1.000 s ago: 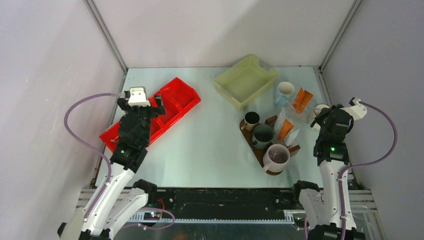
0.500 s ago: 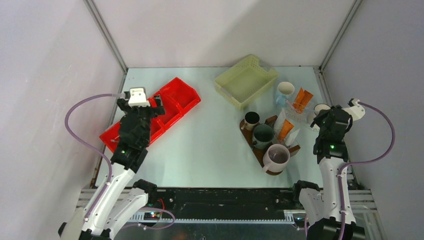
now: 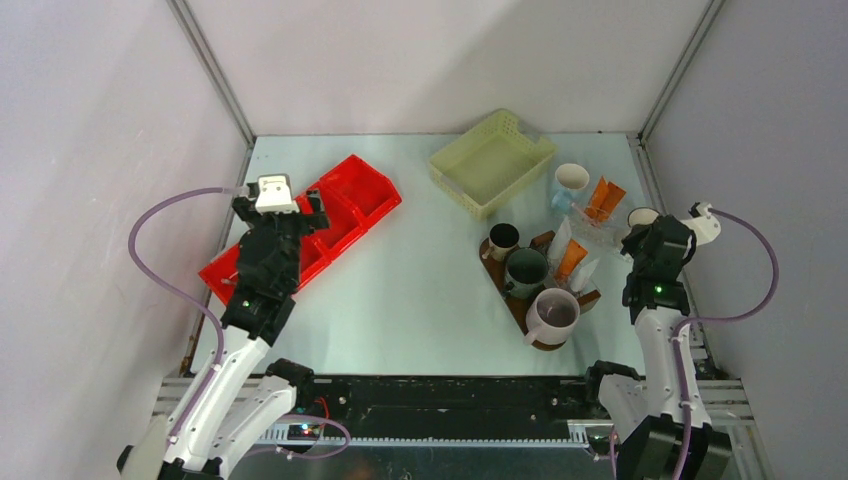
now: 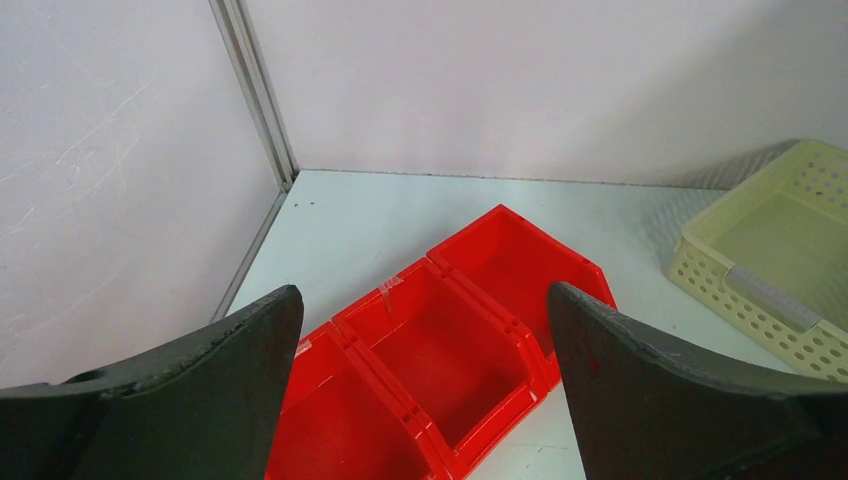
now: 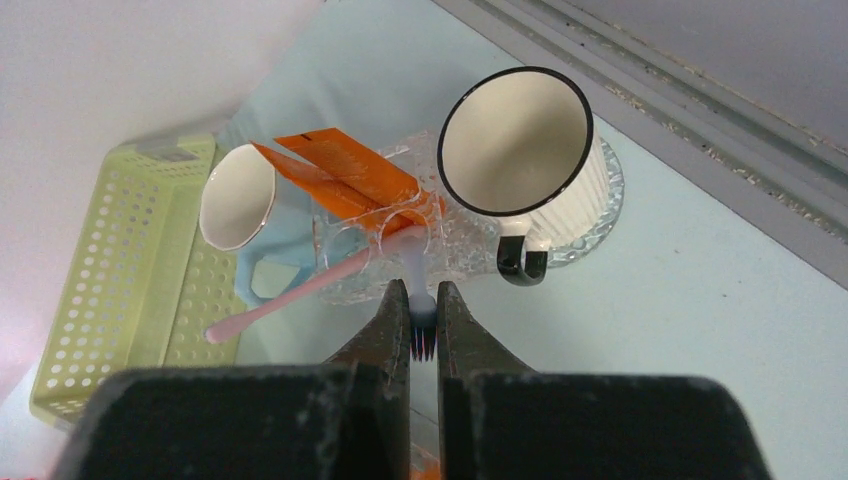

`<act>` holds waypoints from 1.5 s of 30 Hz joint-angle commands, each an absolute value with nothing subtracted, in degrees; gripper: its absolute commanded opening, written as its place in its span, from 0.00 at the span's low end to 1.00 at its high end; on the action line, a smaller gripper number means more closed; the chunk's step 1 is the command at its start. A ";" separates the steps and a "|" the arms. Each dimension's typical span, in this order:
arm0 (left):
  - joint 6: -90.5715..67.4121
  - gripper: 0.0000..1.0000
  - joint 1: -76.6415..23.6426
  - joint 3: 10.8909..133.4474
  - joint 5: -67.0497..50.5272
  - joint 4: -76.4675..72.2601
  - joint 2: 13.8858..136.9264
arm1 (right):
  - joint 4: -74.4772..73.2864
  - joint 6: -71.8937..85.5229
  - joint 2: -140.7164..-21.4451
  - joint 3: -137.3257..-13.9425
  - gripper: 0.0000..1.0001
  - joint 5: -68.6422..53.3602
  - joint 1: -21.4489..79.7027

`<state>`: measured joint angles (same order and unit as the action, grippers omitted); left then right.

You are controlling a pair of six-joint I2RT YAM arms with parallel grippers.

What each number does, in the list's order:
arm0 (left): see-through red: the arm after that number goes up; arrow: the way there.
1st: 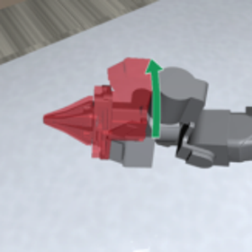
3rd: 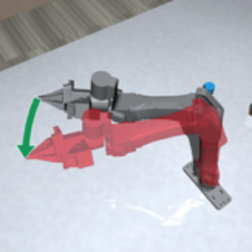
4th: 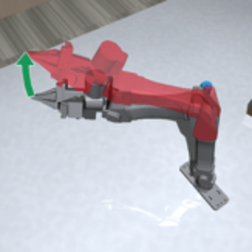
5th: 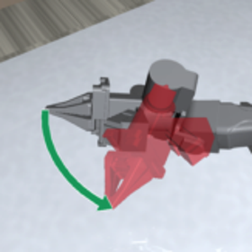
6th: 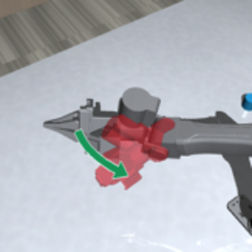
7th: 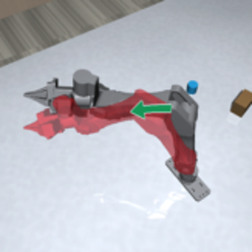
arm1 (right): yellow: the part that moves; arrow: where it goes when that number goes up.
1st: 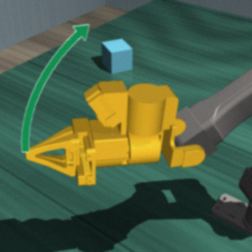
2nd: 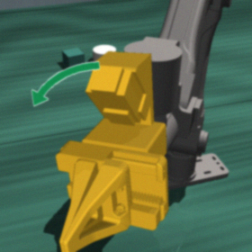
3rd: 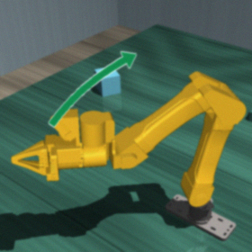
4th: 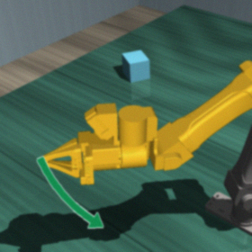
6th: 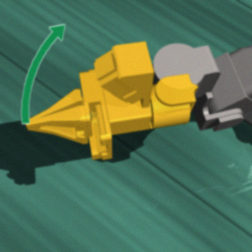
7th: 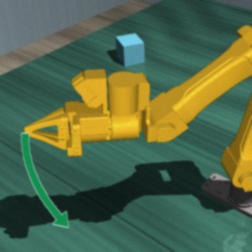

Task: Prepare toiletry sets of a toothbrush and toothpaste on the tray
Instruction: Place the toothbrush in the toothpaste holder.

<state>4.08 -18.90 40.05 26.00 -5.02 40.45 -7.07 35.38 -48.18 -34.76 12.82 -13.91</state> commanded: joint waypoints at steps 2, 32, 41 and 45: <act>4.61 0.99 -18.09 39.90 26.66 -7.11 39.42 | 1.09 37.68 -51.37 -33.93 0.00 13.53 -14.15; 4.79 0.99 -17.24 39.37 26.02 -7.87 38.65 | 13.89 30.95 -60.21 -31.03 0.23 18.00 -9.32; 4.45 0.99 -17.00 39.36 25.78 -7.90 38.69 | 12.02 30.28 -56.41 -31.03 0.54 17.47 -9.32; 4.43 0.99 -16.88 39.34 25.82 -7.86 38.61 | 10.99 29.11 -53.57 -31.03 0.59 17.87 -9.39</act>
<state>4.05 -17.47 40.05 25.78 -5.48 39.31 10.92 30.83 -56.53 -30.87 16.78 -9.47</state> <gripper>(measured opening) 0.988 0.566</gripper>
